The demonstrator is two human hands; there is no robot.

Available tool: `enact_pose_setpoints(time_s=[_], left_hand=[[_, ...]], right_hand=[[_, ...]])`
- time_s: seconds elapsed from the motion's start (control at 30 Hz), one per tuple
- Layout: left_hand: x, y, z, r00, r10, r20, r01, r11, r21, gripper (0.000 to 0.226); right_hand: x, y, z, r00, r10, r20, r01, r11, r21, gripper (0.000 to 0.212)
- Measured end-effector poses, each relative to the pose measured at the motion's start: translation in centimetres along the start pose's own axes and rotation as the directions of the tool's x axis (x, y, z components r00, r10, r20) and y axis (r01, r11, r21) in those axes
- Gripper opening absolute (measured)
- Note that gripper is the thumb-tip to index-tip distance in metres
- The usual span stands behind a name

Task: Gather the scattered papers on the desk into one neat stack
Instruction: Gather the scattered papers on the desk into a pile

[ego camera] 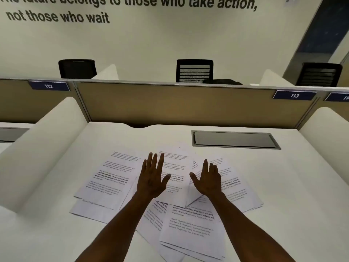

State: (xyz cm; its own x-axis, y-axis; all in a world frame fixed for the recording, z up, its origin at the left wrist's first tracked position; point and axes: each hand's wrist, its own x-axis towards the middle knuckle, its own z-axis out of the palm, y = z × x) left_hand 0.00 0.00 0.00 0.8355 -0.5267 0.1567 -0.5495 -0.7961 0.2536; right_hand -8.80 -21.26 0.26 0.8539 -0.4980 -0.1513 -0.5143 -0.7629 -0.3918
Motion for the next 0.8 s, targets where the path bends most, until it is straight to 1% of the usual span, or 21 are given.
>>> enact_pose_setpoints(time_s=[0.1,0.2,0.27,0.37,0.47,0.53,0.6,0.67,0.73,0.8], left_hand=[[-0.6,0.3,1.5,0.986,-0.054,0.158,0.052,0.999,0.014,0.088],[-1.5,0.7,3.0,0.938,-0.128,0.323,0.143,0.989,-0.023,0.087],[-2.0,0.8,3.6,0.905,-0.151,0.397,0.179,0.983,-0.034,0.087],[-3.3,0.7,4.7,0.899,-0.151,0.411,0.182,0.983,-0.037,0.088],[-4.0,0.6,5.2,0.907,-0.164,0.387,0.191,0.981,-0.032,0.088],[-4.5,0.9,5.2,0.913,-0.177,0.369,0.200,0.980,-0.025,0.095],[-5.1,1.1,5.4,0.921,-0.185,0.343,0.213,0.976,-0.046,0.114],[-5.7,1.3,5.4,0.926,-0.192,0.324,0.223,0.973,-0.062,0.120],[-6.3,1.4,5.3,0.928,-0.193,0.320,0.230,0.970,-0.081,0.113],[-6.8,1.4,5.2,0.932,-0.187,0.312,0.225,0.970,-0.090,0.093]], right_hand=[[0.6,0.5,0.3,0.998,0.052,0.046,-0.050,0.998,-0.045,0.096],[0.9,0.5,0.6,0.991,0.086,0.102,-0.081,0.995,-0.050,0.098],[0.9,0.4,0.6,0.986,0.100,0.136,-0.091,0.993,-0.071,0.100],[1.0,0.5,1.1,0.984,0.105,0.140,-0.092,0.991,-0.098,0.102],[0.9,0.6,1.4,0.993,0.099,0.072,-0.094,0.993,-0.065,0.102],[0.6,0.4,1.5,0.992,0.117,0.045,-0.116,0.993,-0.036,0.100],[0.5,0.4,1.8,0.989,0.147,0.025,-0.148,0.989,0.032,0.093],[0.3,0.4,1.9,0.983,0.183,0.020,-0.183,0.963,0.195,0.079],[0.4,0.5,1.7,0.973,0.228,0.040,-0.226,0.898,0.377,0.061],[0.6,0.9,1.2,0.959,0.261,0.114,-0.282,0.815,0.507,0.052]])
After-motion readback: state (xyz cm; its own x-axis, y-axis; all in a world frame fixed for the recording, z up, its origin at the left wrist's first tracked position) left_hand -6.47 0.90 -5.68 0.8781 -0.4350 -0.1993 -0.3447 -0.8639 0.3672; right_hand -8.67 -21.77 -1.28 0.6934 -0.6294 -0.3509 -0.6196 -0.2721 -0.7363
